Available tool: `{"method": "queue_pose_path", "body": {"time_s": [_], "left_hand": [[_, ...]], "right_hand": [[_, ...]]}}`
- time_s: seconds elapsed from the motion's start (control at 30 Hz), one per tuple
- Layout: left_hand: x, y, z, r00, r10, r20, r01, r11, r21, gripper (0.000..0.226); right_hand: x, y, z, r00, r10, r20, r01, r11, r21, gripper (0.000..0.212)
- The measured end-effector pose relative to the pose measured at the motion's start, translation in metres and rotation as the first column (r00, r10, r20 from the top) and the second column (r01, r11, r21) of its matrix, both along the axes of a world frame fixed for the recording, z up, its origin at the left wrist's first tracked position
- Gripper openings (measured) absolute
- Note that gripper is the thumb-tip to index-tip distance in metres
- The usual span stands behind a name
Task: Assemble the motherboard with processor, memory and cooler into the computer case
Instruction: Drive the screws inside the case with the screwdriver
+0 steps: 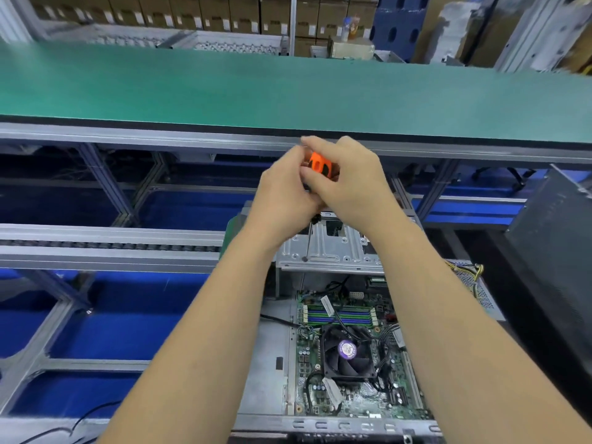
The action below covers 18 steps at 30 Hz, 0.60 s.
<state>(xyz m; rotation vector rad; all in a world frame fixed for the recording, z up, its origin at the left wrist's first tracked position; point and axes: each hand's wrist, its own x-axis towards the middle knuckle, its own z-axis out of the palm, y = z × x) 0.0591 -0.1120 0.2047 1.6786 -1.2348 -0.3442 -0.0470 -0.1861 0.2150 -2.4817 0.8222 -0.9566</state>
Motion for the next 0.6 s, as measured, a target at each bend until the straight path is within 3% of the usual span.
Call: {"method": "queue_pose_path", "body": {"time_s": [0.07, 0.17, 0.23, 0.33, 0.4, 0.47, 0.53, 0.6], "left_hand": [[-0.003, -0.006, -0.002, 0.990, 0.066, -0.122, -0.074, 0.995, -0.060, 0.030], [0.003, -0.005, -0.011, 0.937, -0.042, -0.346, 0.008, 0.995, -0.100, 0.042], [0.005, -0.001, -0.014, 0.939, -0.074, -0.335, 0.048, 0.995, -0.085, 0.037], [0.001, -0.003, -0.015, 0.982, -0.022, -0.187, 0.022, 1.000, -0.002, 0.025], [-0.001, -0.003, -0.016, 0.977, -0.020, -0.212, 0.017, 1.000, -0.018, 0.017], [-0.002, -0.003, -0.020, 0.955, -0.080, -0.285, 0.072, 0.997, -0.038, 0.021], [-0.002, -0.003, -0.032, 0.960, -0.098, -0.264, 0.093, 0.995, -0.031, 0.034], [-0.004, -0.002, -0.051, 0.970, 0.028, -0.242, -0.029, 1.000, 0.000, 0.034]], "right_hand": [[-0.002, -0.001, -0.001, 0.999, 0.047, 0.006, -0.047, 0.996, 0.076, 0.050], [-0.007, 0.001, -0.002, 0.997, 0.057, 0.046, -0.062, 0.992, 0.107, 0.052], [-0.005, 0.002, -0.001, 0.997, 0.012, 0.075, -0.018, 0.997, 0.081, 0.048], [-0.004, 0.001, -0.001, 0.992, -0.069, 0.107, 0.062, 0.996, 0.063, 0.043], [-0.005, 0.002, -0.003, 0.988, -0.037, 0.147, 0.027, 0.997, 0.071, 0.036], [-0.007, 0.002, -0.002, 0.985, 0.022, 0.169, -0.043, 0.992, 0.119, 0.035], [-0.008, 0.000, -0.001, 0.984, 0.029, 0.176, -0.057, 0.987, 0.153, 0.035], [-0.007, -0.001, 0.000, 0.981, -0.004, 0.192, -0.027, 0.987, 0.159, 0.031]]}}
